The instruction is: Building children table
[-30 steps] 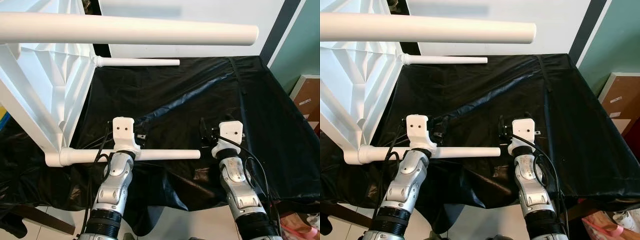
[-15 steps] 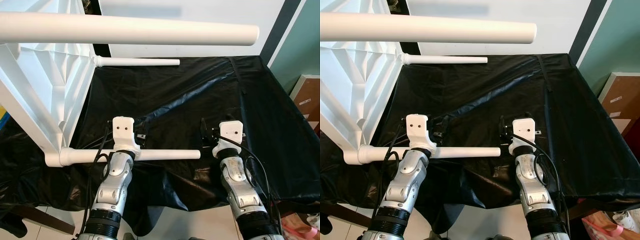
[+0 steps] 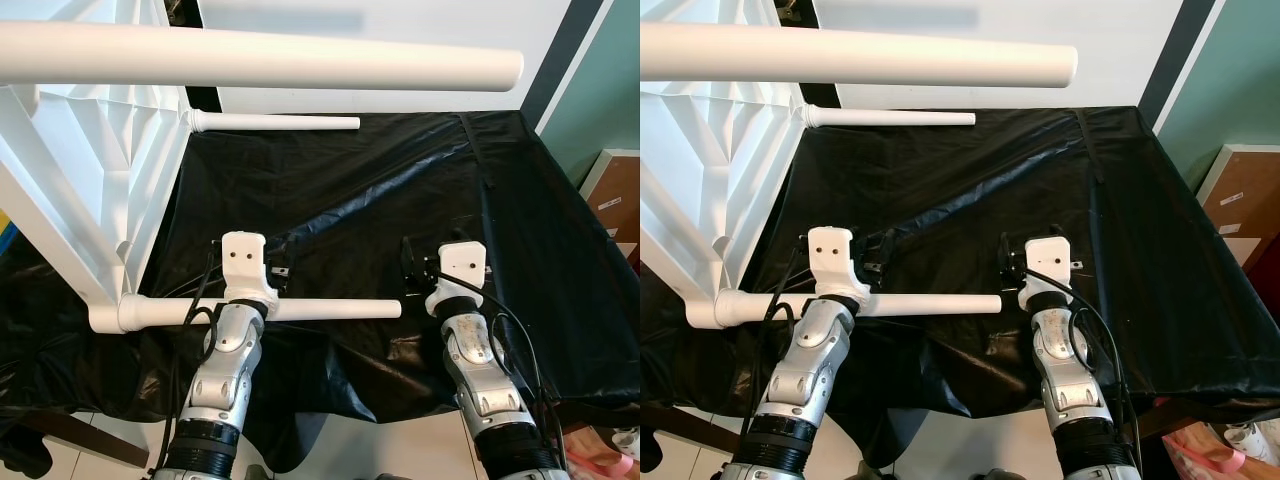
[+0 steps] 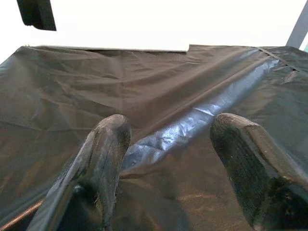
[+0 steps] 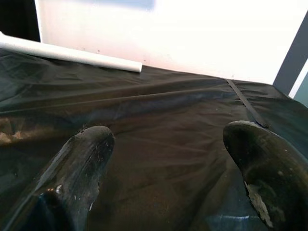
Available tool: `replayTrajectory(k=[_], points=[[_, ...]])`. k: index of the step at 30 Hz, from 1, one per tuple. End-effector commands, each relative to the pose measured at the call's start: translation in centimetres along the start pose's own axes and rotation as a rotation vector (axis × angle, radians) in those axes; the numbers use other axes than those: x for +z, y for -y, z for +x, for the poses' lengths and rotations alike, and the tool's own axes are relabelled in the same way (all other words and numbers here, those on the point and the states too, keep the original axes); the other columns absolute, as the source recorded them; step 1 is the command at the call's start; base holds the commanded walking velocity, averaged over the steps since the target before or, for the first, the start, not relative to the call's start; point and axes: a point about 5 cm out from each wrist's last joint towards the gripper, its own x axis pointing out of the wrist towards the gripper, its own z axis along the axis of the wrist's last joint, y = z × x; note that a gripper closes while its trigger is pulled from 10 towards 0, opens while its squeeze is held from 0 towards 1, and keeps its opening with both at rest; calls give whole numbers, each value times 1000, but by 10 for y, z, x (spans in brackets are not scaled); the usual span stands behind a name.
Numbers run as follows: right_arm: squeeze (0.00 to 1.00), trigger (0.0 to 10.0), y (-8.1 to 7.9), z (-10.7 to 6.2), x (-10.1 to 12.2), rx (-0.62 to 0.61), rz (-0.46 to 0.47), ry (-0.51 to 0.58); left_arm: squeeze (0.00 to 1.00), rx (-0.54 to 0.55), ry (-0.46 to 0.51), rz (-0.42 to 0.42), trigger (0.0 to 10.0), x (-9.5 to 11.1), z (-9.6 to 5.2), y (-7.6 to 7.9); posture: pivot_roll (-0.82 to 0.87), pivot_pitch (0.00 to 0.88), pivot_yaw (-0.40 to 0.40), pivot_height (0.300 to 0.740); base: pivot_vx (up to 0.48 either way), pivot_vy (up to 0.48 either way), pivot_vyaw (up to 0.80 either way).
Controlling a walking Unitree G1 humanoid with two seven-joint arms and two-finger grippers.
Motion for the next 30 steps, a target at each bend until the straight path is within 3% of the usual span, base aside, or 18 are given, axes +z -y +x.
replayTrajectory(k=[1, 9, 30], points=[[0, 10000, 2, -4, -3, 6, -8, -6, 0, -67, -15, -8, 10000, -3, -2, 4, -42, 79, -35, 740, 0, 0, 0], [0, 10000, 2, -8, -3, 9, -14, -9, 0, -64, -13, -13, 10000, -1, -2, 2, -51, 86, -24, 740, 0, 0, 0], [0, 10000, 2, -19, -6, -9, -20, -20, 0, -89, -37, 3, 10000, -3, -8, 2, -64, 89, 10, 740, 0, 390, 0]])
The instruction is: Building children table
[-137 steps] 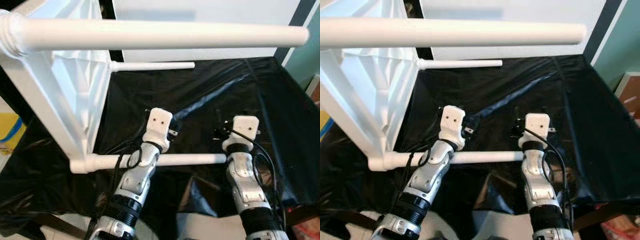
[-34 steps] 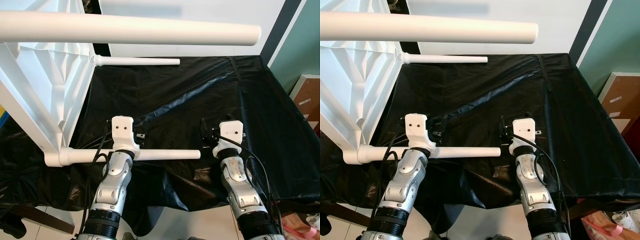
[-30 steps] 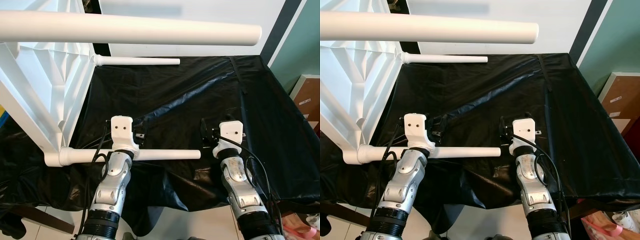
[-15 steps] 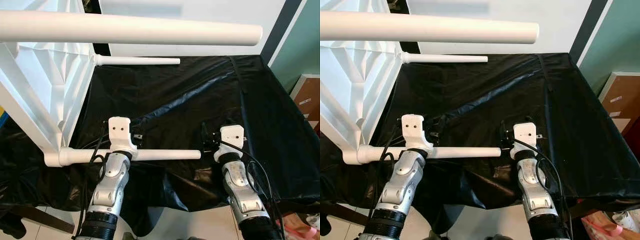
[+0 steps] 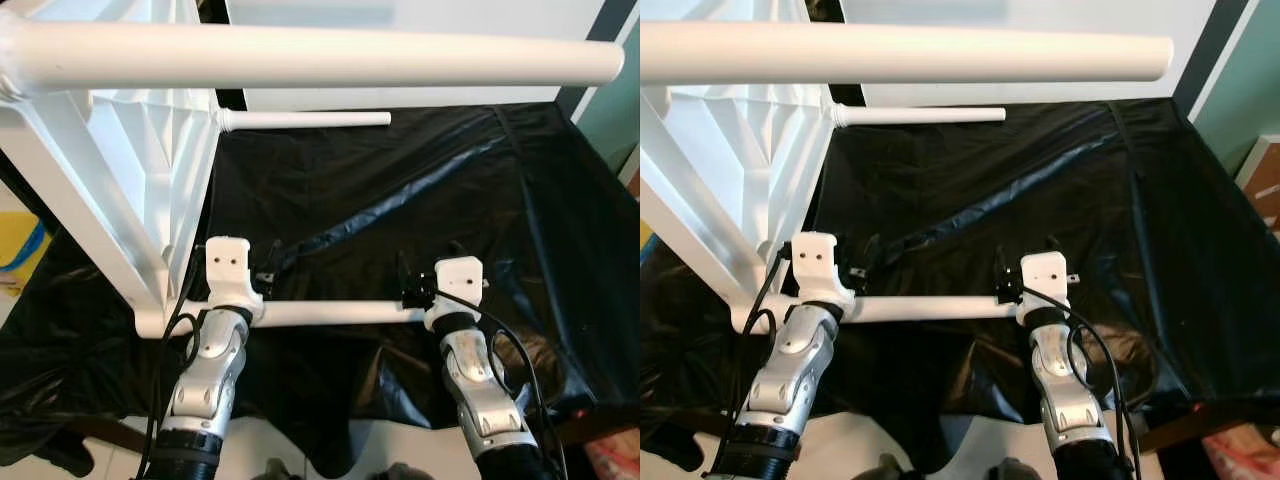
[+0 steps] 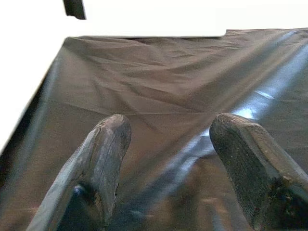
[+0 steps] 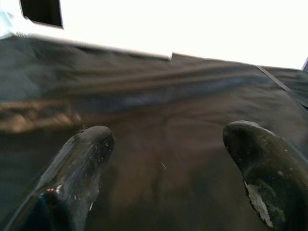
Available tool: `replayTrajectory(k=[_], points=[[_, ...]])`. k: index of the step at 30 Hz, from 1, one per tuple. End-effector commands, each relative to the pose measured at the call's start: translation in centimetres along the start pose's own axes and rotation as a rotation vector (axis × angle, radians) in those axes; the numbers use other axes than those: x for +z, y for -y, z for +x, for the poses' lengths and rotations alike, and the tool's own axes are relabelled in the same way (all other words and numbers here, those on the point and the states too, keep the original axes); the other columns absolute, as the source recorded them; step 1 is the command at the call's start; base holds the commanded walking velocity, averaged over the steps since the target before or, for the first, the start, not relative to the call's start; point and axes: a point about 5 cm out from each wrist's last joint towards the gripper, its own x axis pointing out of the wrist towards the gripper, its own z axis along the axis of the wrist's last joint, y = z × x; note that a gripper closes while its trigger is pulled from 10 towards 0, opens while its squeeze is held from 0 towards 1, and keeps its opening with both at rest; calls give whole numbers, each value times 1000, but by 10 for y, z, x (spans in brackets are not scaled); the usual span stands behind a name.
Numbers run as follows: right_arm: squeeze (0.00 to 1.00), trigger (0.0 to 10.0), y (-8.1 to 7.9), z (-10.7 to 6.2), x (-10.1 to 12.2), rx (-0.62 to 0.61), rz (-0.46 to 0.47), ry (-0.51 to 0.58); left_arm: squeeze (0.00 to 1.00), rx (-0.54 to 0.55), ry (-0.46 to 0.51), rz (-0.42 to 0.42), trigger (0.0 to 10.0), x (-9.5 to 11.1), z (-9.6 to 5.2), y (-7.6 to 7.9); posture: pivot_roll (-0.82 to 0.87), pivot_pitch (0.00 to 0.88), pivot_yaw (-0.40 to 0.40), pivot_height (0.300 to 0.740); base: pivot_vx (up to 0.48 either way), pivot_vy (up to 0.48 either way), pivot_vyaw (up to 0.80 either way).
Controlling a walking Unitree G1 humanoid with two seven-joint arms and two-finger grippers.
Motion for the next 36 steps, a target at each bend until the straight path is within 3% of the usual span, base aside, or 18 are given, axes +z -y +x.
replayTrajectory(k=[1, 11, 15, 21, 36], points=[[0, 10000, 0, 0, 1, -10, 5, 5, 0, -75, -19, 14, 10000, -3, -2, 2, -64, 87, 12, 740, 0, 360, 0], [0, 10000, 3, -3, 0, -15, 1, 2, 0, -112, -15, 42, 10000, -2, -3, 6, -66, 75, 15, 740, 0, 0, 0], [0, 10000, 8, -4, 0, -41, 32, -5, 0, -200, -34, 91, 10000, -2, -7, 10, -68, 62, 9, 740, 0, 0, 0], [0, 10000, 19, -4, 0, -68, -1, -3, 0, -327, -58, 61, 10000, 0, -17, 15, -61, 55, -2, 740, 0, 0, 0], [0, 10000, 21, -5, 4, -50, -33, 27, 0, -330, -88, 37, 10000, -4, -27, 21, -57, 39, -10, 740, 0, 0, 0]])
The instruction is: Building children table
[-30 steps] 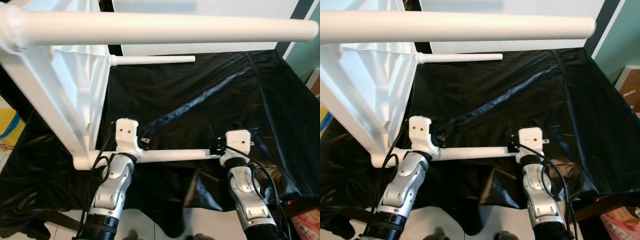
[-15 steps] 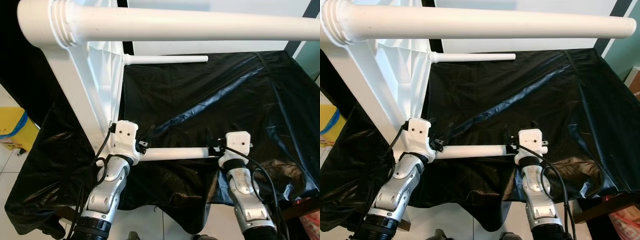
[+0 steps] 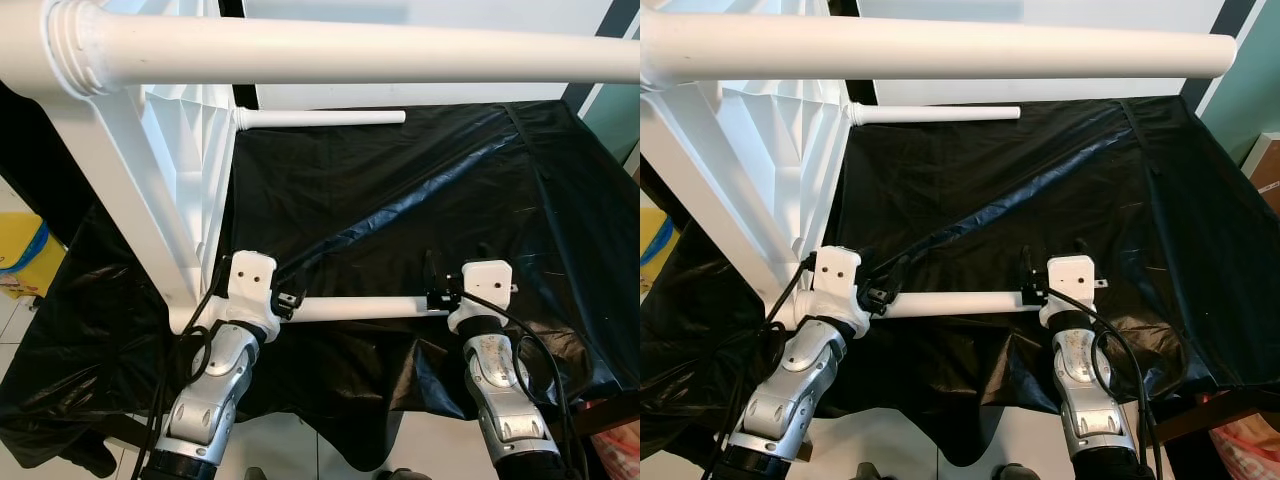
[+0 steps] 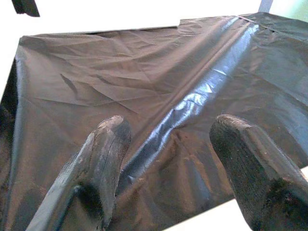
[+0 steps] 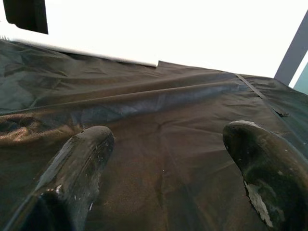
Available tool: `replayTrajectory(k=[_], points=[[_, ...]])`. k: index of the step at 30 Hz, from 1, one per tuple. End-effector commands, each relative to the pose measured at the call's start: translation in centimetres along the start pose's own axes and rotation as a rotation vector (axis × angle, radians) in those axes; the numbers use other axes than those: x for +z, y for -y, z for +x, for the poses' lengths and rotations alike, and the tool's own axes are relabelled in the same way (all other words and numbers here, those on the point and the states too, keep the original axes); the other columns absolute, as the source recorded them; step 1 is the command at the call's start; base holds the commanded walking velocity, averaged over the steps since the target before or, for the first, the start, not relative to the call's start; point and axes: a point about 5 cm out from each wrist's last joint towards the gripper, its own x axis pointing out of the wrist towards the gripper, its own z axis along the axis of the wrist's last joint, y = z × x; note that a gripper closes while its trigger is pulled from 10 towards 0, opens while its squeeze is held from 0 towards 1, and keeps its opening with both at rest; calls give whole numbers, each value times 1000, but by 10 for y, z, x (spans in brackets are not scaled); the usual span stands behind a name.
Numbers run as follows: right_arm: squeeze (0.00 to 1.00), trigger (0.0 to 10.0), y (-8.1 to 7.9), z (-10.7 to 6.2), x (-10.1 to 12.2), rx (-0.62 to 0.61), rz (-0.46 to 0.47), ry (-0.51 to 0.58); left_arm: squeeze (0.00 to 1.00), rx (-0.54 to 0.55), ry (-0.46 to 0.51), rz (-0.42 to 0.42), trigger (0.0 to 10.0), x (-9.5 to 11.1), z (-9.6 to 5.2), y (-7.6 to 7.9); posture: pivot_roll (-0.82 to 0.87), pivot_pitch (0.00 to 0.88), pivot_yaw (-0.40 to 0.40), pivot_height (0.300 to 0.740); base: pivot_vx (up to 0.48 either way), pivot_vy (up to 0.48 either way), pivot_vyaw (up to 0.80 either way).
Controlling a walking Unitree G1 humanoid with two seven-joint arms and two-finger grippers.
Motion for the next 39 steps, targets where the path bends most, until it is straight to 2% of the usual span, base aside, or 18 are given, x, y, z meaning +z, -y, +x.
replayTrajectory(k=[1, 11, 19, 39], points=[[0, 10000, 1, -3, 3, 10, -24, 20, 0, -166, -30, -15, 10000, -4, -4, 12, -58, 38, -10, 740, 0, 0, 0], [0, 10000, 0, -7, 31, 7, -69, 138, 0, -172, -47, -4, 10000, -5, -3, 12, -71, 49, -7, 740, 0, 0, 0], [0, 10000, -3, -9, 20, -10, 30, 52, 0, -146, -32, -47, 10000, 0, 4, 14, -86, 73, 2, 740, 0, 0, 0], [0, 10000, -1, -8, 15, -13, 26, 17, 0, -128, -58, -90, 10000, 0, 5, 12, -84, 86, 1, 740, 0, 0, 0]])
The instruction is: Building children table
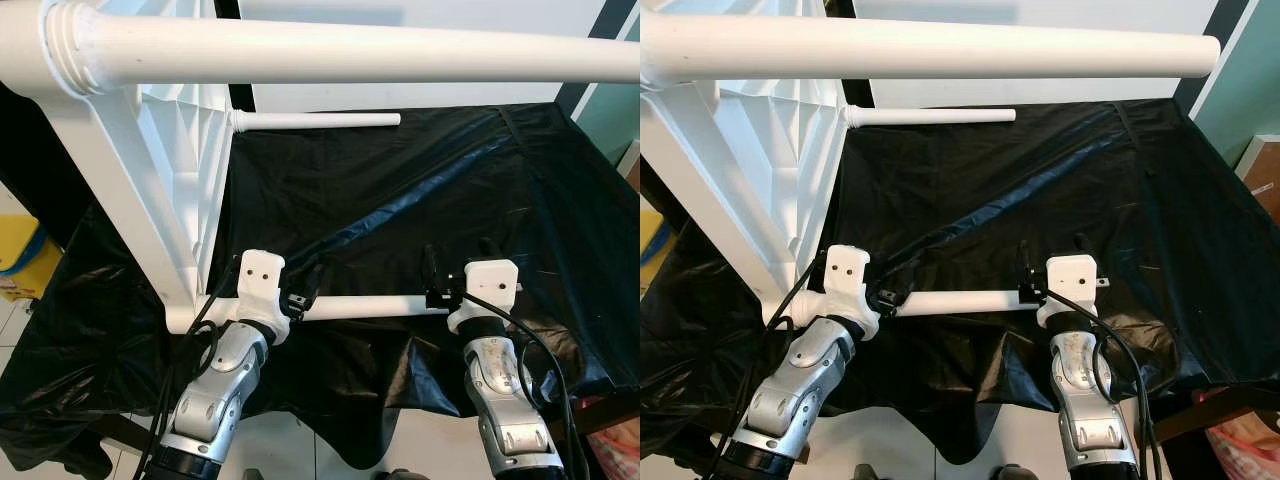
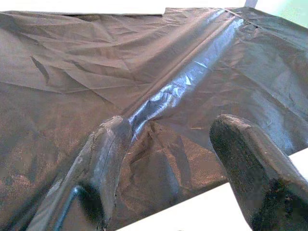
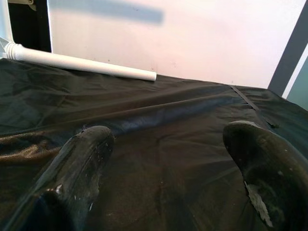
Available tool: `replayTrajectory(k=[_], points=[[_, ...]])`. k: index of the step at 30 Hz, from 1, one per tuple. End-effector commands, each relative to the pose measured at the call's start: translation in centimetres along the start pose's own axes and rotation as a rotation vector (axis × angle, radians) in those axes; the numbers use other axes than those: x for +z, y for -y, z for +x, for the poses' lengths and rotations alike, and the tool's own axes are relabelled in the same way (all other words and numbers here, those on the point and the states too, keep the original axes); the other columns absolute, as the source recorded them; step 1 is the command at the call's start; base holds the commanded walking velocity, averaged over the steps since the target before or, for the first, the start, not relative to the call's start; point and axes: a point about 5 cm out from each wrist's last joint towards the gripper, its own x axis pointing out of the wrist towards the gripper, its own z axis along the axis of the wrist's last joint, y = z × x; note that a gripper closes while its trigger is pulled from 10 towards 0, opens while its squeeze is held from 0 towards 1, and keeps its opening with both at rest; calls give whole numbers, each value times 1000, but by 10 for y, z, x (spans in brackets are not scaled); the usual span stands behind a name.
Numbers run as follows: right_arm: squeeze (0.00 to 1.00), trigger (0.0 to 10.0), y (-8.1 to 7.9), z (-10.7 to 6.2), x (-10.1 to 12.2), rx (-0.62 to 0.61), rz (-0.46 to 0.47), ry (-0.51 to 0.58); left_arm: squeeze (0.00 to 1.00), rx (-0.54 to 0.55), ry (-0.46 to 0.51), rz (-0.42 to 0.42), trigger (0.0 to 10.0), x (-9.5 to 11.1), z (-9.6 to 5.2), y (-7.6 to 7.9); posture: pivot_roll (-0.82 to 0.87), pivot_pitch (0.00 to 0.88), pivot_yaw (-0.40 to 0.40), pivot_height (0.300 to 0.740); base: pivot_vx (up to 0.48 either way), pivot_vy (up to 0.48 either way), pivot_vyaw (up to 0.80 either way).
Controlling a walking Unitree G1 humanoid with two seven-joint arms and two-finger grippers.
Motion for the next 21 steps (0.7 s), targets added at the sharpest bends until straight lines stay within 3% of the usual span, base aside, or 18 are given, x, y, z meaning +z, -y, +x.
replayTrajectory(k=[1, 17, 21], points=[[0, 10000, 2, 0, -3, -4, 5, -19, 0, -81, -12, -8, 10000, 0, 0, 4, -84, 86, 1, 740, 0, 0, 0], [0, 10000, 1, 1, -3, 3, 4, -24, 0, -79, -20, -17, 10000, 1, 0, 5, -84, 86, -2, 740, 0, 0, 0], [0, 10000, 1, 1, -3, 2, 3, -25, 0, -79, -23, -18, 10000, 0, 0, 5, -85, 86, -1, 740, -240, 0, 0]])
